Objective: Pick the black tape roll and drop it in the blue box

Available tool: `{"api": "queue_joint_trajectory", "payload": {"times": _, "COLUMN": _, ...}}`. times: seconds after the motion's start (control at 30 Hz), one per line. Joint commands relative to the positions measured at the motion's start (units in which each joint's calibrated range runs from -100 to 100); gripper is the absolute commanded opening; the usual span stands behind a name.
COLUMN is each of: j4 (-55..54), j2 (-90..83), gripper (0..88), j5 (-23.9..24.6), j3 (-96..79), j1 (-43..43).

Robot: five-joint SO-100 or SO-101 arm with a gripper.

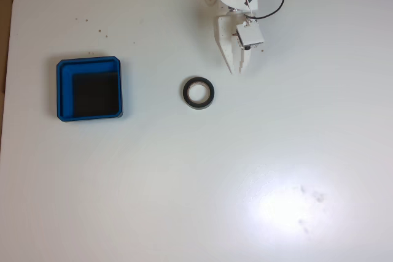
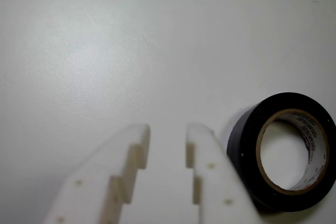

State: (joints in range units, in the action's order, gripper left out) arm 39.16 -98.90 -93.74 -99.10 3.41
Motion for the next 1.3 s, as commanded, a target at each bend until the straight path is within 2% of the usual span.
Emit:
{"api": "queue_joint_trajectory", "payload": {"times": 0.0, "j4": -1.0, "j2": -0.3, "gripper": 0.5, "j5": -0.1, "j3": -0.9, "j1": 0.2}}
{"api": "queue_joint_trajectory", "payload": {"times": 0.47, "j4": -1.0, "j2": 0.2, "gripper": 0.5, "j5": -0.2, "j3": -0.8, "j1": -1.6}}
{"api": "queue_joint_trajectory", "payload": {"times": 0.7, "j4": -0.9, "j2": 0.2, "gripper": 0.5, "j5": -0.3, "j3": -0.8, "j1": -23.4}}
{"api": "queue_joint_trajectory", "payload": {"times": 0.8, "j4": -0.9, "j2": 0.2, "gripper": 0.5, "j5": -0.3, "j3": -0.8, "j1": -28.2}}
{"api": "queue_joint_trajectory", "payload": {"times": 1.0, "j4": -0.8, "j2": 3.2, "gripper": 0.5, "j5": 0.0, "j3": 2.2, "j1": -26.7}}
{"api": "queue_joint_trajectory", "payload": {"times": 1.17, "j4": -0.8, "j2": 23.6, "gripper": 0.5, "j5": 0.2, "j3": 16.5, "j1": -18.1}}
{"api": "queue_joint_trajectory", "payload": {"times": 1.27, "j4": -0.7, "j2": 36.9, "gripper": 0.5, "j5": 0.2, "j3": 28.8, "j1": -17.0}}
